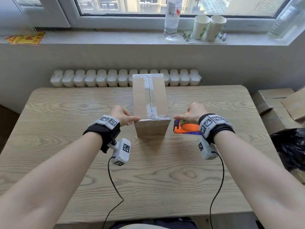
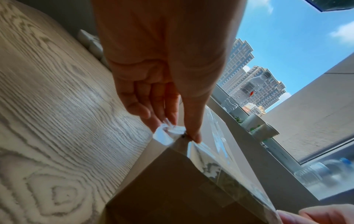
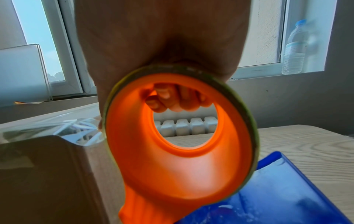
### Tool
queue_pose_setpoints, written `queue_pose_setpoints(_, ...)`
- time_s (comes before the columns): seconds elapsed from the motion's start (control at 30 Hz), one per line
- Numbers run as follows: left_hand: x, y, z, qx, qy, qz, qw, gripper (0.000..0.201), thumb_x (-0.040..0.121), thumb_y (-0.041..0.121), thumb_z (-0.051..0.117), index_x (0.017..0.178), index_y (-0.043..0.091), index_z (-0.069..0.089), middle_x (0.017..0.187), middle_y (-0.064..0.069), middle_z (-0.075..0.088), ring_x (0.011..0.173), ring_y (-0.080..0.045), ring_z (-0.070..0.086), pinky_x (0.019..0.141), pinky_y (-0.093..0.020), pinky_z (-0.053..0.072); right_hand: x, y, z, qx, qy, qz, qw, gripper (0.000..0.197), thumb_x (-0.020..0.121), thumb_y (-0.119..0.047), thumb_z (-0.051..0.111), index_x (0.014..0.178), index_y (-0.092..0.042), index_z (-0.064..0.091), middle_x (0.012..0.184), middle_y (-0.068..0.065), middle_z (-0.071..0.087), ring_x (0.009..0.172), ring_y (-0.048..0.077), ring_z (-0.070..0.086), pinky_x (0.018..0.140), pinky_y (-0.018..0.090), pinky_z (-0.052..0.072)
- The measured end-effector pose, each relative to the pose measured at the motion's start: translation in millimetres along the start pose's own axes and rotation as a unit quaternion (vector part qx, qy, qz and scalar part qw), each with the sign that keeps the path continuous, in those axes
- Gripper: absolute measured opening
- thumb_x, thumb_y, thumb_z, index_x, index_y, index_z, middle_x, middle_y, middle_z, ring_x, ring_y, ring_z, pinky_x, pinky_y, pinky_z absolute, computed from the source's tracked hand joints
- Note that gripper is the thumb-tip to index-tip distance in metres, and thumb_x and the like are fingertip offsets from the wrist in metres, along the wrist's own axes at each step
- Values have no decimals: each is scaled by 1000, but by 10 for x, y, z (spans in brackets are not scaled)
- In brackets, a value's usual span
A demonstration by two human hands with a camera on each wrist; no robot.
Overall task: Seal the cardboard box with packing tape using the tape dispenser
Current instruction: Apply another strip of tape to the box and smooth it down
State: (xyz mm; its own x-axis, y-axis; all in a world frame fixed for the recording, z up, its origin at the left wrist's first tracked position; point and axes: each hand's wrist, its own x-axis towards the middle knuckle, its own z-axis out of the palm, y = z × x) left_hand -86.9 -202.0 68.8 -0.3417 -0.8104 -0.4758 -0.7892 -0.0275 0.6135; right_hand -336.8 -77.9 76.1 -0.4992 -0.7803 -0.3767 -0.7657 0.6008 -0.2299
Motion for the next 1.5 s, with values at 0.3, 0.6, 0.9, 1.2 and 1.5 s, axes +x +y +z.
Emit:
queue_pose_setpoints(0.3, -186, 169, -4, 185, 76, 58, 978, 56, 73, 43, 74, 118, 13, 60, 124, -6, 61, 114, -24, 57, 91, -35, 46, -56, -21, -24, 29, 13, -7, 999, 64, 67, -67, 66, 45, -16, 33, 47, 1, 38, 49, 20, 40, 44, 28, 28)
queue_pose_setpoints(0.6, -501, 339, 802, 265, -1, 320, 910, 49, 98, 15, 36, 145, 14, 27, 157, -1, 21, 146, -13, 14, 120, -27, 6, -103, 98, -122, 137, -27, -18, 990, 38, 87, -42, 49, 64, -11, 52, 62, 4, 51, 56, 18, 46, 51, 26, 32)
queue_pose_setpoints(0.9, -515, 358, 1095, 321, 25, 302, 897, 57, 98, 28, 35, 149, 20, 10, 160, 2, 8, 147, -15, 7, 121, -31, 5, -56, 217, -213, 182, -79, -47, 979, 24, 82, -27, 50, 78, -5, 59, 83, 15, 59, 74, 27, 53, 68, 32, 39)
queue_pose_setpoints(1.2, -446, 292, 1078, 311, 35, 315, 896, 56, 97, 22, 34, 149, 24, 11, 159, 5, 10, 147, -13, 8, 119, -28, 3, 34, 650, -169, 139, -69, -32, 987, 47, 74, -57, 66, 58, -14, 55, 65, 6, 62, 61, 24, 56, 57, 29, 41)
queue_pose_setpoints(1.5, -433, 271, 1026, 313, 24, 332, 890, 60, 96, 19, 38, 149, 25, 11, 159, 6, 10, 147, -13, 7, 119, -26, 1, 40, 867, -171, 185, -67, -9, 980, 41, 83, -40, 63, 76, 1, 67, 79, 16, 66, 68, 26, 56, 62, 30, 42)
